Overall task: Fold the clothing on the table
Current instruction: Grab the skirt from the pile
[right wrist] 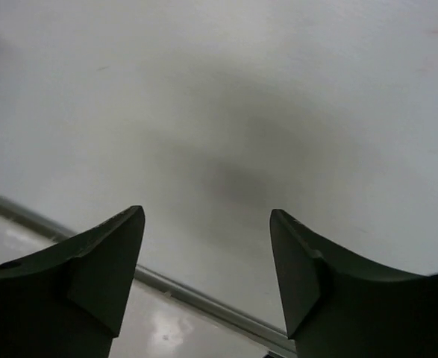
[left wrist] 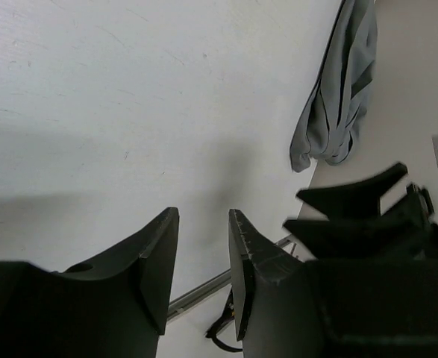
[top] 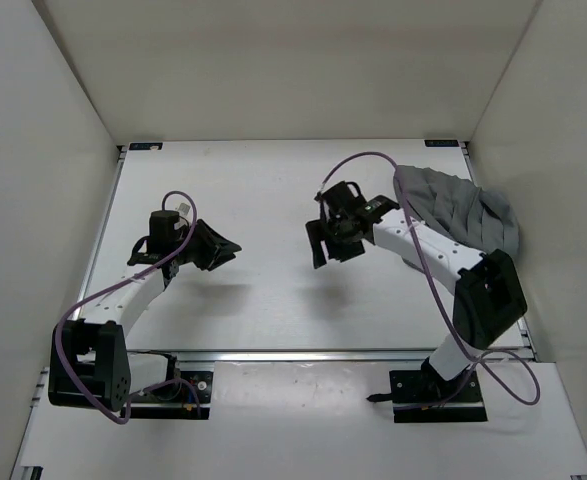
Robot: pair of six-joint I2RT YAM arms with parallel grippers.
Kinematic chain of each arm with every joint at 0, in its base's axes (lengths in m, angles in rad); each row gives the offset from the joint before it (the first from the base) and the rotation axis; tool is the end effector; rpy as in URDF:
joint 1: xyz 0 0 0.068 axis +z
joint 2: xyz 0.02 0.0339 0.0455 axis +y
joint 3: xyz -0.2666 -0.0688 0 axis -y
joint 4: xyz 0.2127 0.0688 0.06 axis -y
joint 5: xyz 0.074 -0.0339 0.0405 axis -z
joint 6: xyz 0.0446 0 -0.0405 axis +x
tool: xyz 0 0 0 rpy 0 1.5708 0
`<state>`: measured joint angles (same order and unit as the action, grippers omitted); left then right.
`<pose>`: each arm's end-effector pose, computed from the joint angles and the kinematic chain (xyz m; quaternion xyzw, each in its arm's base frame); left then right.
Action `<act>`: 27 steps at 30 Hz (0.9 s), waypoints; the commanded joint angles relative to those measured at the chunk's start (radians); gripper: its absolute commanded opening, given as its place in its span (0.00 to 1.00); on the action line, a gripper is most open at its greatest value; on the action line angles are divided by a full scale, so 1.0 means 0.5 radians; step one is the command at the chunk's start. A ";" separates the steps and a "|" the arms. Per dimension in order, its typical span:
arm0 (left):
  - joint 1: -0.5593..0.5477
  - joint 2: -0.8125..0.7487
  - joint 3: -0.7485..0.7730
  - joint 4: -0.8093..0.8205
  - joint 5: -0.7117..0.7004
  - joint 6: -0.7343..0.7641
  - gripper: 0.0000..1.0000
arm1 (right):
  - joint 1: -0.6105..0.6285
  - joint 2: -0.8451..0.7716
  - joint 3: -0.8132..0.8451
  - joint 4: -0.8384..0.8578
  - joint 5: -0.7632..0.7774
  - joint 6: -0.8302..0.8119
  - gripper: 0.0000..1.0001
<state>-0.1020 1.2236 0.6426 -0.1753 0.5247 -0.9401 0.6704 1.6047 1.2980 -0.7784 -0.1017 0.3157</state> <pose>0.2185 -0.0448 0.2203 -0.2670 0.8519 -0.3970 0.2132 0.2363 0.1932 0.2682 -0.1831 0.9520 0.1571 0.1882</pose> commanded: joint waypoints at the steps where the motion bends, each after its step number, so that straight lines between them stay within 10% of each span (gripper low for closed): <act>1: -0.014 0.013 -0.012 0.044 0.021 0.024 0.44 | -0.309 0.073 0.073 -0.045 0.261 -0.146 0.67; 13: -0.026 0.029 0.003 0.019 0.018 0.030 0.43 | -1.509 0.576 0.168 0.167 0.455 -0.278 0.70; 17: -0.032 0.059 -0.003 -0.008 0.009 0.036 0.44 | -1.442 0.815 0.331 0.002 0.424 -0.340 0.63; 18: -0.017 0.062 0.000 -0.017 0.024 0.049 0.44 | -1.390 0.852 0.334 -0.041 0.415 -0.358 0.49; 19: 0.007 0.072 0.006 -0.051 0.040 0.076 0.44 | -1.354 0.871 0.355 -0.063 0.397 -0.367 0.09; 20: 0.056 0.072 0.022 -0.079 0.064 0.098 0.44 | -1.241 0.835 0.355 -0.072 0.384 -0.364 0.00; 27: 0.256 -0.082 0.104 -0.168 0.080 0.138 0.44 | -0.725 0.509 0.759 -0.204 -0.355 -0.211 0.00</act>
<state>-0.0048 1.2461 0.6426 -0.2436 0.5449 -0.8970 0.2173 1.9808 1.5234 -0.8387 -0.0601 0.1684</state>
